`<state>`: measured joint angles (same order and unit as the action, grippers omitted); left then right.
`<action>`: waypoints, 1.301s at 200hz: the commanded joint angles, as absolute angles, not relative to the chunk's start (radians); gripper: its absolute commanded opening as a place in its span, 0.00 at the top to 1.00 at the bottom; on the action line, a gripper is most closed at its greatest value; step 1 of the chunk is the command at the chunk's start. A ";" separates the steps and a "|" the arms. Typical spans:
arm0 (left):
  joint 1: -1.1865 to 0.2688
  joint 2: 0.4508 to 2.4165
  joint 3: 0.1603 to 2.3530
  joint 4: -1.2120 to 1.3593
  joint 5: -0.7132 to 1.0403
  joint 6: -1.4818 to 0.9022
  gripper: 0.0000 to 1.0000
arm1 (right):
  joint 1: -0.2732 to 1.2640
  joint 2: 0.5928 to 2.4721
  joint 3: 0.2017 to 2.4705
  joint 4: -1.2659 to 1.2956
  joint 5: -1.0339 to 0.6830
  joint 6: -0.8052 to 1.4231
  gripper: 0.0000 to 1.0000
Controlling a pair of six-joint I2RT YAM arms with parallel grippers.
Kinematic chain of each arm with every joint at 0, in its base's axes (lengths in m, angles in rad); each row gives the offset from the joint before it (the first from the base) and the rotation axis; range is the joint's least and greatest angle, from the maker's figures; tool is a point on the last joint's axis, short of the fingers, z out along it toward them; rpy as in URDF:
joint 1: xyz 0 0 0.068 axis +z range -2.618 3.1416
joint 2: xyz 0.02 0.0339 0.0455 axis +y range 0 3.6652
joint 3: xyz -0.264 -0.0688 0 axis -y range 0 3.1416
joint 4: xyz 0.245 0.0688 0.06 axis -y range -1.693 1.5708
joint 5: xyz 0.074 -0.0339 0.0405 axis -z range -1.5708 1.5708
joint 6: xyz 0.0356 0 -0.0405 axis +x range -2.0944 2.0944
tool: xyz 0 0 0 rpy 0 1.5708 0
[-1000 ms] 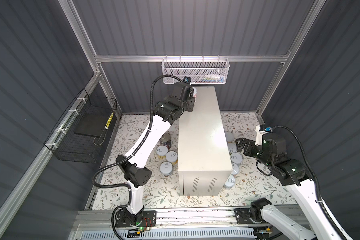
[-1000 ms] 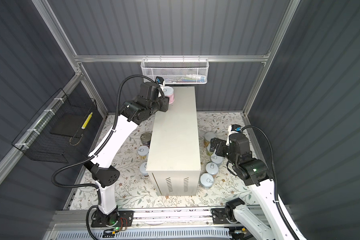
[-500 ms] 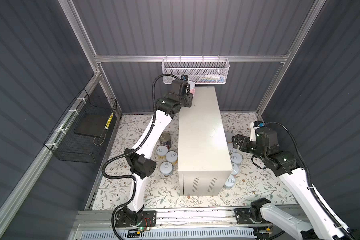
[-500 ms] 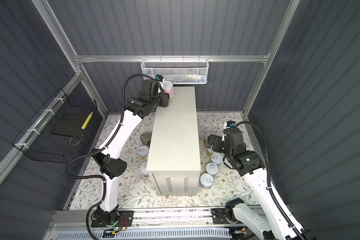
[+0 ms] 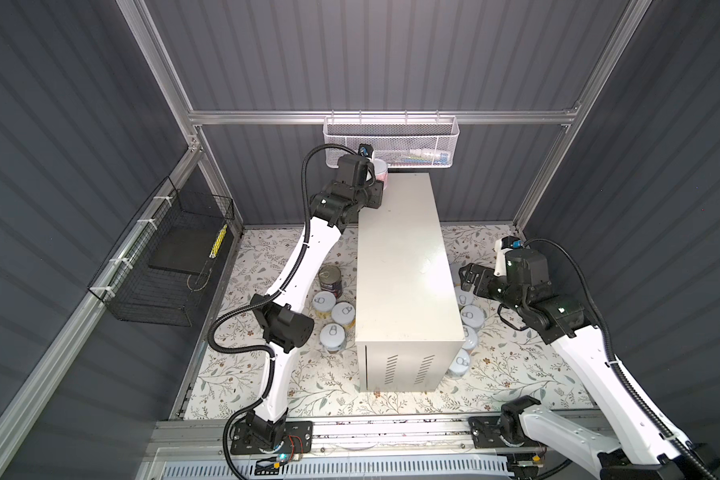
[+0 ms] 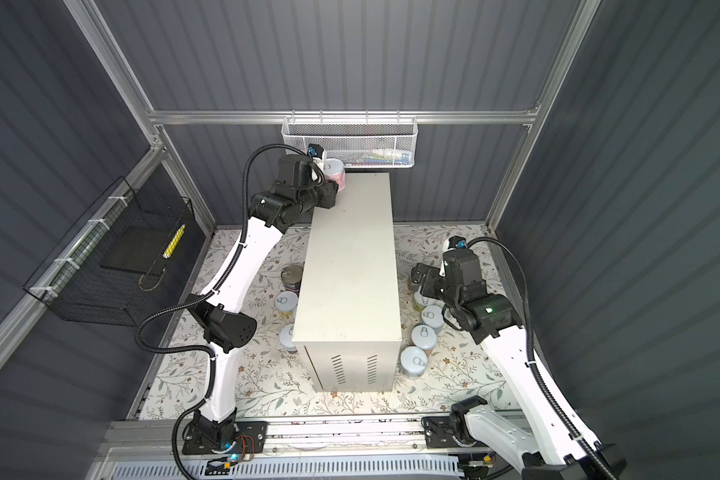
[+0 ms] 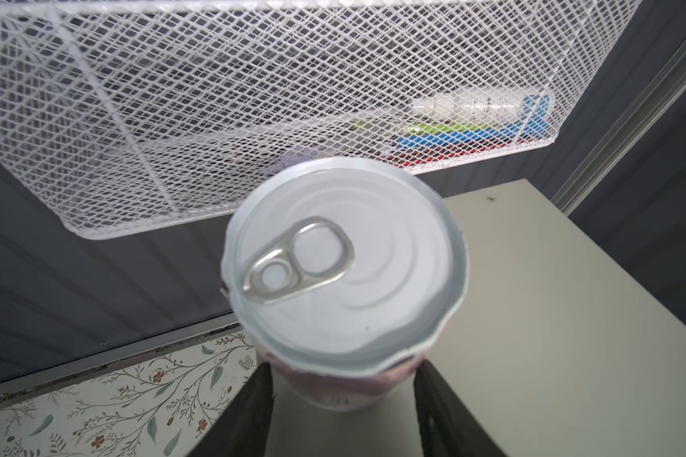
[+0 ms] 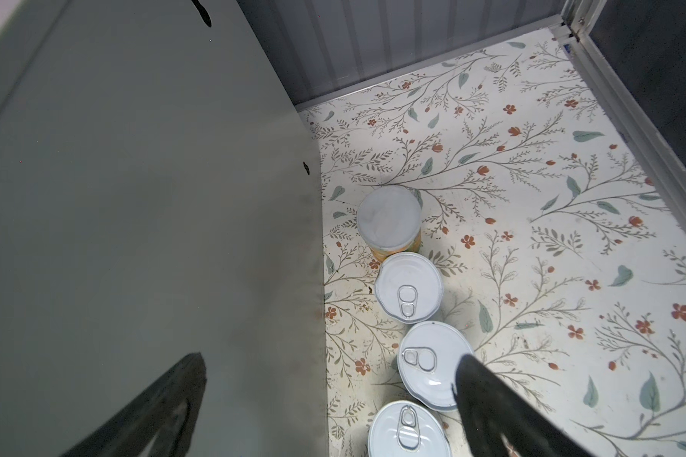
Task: Place and organize the canned foods onto the counter
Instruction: 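Lower the pink-labelled can onto the cabinet top's far end and release, then raise the open left gripper away from the placed can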
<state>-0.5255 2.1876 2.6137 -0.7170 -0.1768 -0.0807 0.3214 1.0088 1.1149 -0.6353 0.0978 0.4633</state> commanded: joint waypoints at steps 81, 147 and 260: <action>-0.469 2.184 2.626 -0.703 0.008 -0.028 0.36 | 0.334 0.988 1.170 -0.653 0.112 0.485 0.01; -0.469 1.965 2.491 -0.785 0.020 0.045 0.10 | 0.331 0.950 1.078 -0.690 0.175 0.497 0.01; -0.436 1.999 2.493 -0.693 -0.195 0.002 0.20 | 0.330 0.852 1.128 -0.755 0.225 0.477 0.01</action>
